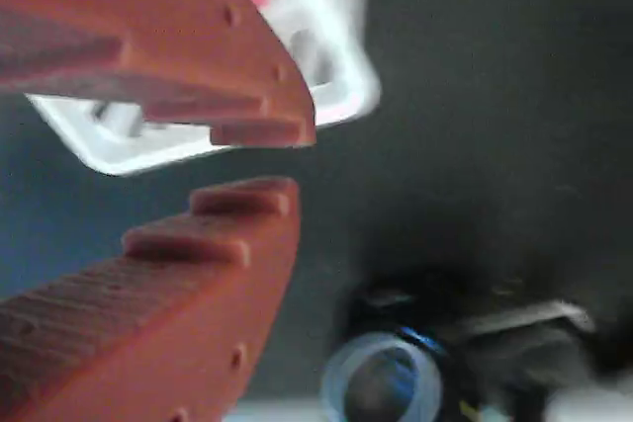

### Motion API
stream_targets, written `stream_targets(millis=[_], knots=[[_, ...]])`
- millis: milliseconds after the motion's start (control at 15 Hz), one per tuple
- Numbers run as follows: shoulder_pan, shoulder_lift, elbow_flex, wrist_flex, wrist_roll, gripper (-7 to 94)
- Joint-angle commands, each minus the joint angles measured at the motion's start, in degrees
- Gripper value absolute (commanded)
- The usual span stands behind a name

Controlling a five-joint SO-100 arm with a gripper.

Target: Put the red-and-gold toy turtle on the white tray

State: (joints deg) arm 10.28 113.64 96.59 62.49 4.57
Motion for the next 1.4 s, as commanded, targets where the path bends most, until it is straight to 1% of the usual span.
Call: stream_targets(millis=[0, 67, 133, 333, 467, 600, 800, 867, 933, 1067, 1333], knots=[[-5.62, 19.16, 23.47, -14.33, -1.85, 0], [-7.65, 24.87, 31.9, -18.11, -2.55, 0], [-9.49, 30.23, 39.55, -20.13, -3.08, 0], [-12.3, 47.29, 60.38, -21.62, -2.99, 0], [-11.51, 56.78, 68.55, -17.49, -3.52, 0], [-11.07, 63.98, 73.04, -10.81, -2.37, 0], [-11.51, 71.28, 72.6, 2.9, -0.44, 0], [-12.57, 72.33, 72.16, 6.15, -1.23, 0], [-13.8, 72.42, 71.81, 7.47, -2.81, 0], [-14.33, 72.42, 71.19, 10.55, -2.81, 0], [-13.89, 72.42, 71.19, 10.55, -2.37, 0]])
